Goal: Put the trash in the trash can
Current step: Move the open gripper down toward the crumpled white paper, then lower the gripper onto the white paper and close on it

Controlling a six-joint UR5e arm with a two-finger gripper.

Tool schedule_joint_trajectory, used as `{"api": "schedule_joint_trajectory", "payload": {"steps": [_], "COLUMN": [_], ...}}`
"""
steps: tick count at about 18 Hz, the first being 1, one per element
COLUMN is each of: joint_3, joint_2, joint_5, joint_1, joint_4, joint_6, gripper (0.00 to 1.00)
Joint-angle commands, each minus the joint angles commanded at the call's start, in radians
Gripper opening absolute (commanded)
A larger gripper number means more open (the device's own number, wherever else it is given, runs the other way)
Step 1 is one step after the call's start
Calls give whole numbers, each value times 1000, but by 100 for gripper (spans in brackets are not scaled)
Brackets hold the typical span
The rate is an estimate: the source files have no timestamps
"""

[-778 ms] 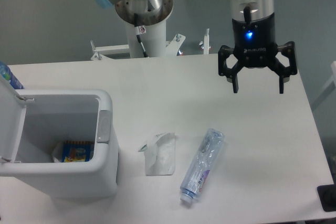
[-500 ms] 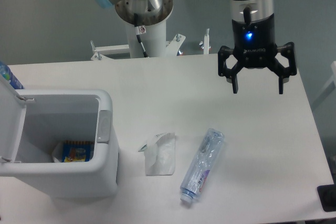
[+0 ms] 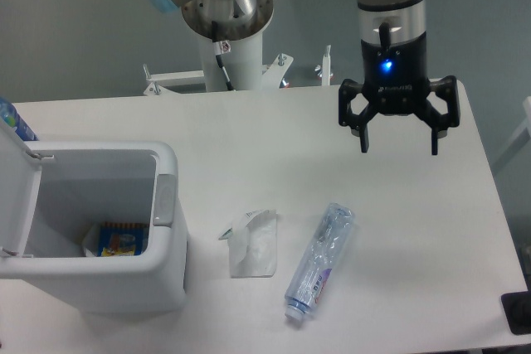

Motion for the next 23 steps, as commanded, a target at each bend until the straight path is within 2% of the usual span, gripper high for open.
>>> {"api": "schedule_joint_trajectory", "payload": {"steps": [3,7,12,17,23], "joint_3": [-41,-66,-124,-126,-127], "joint_2": [-9,-64,-126,-204,-279], "joint_5": [-2,-11,-187,-204,-207], "joint_1": [-37,-98,-110,-133,-186], "joint_4": [5,3,3,5,69], "joint_6": [-21,-22,-22,-31,-97], "gripper": [100,100,100,100,100]}}
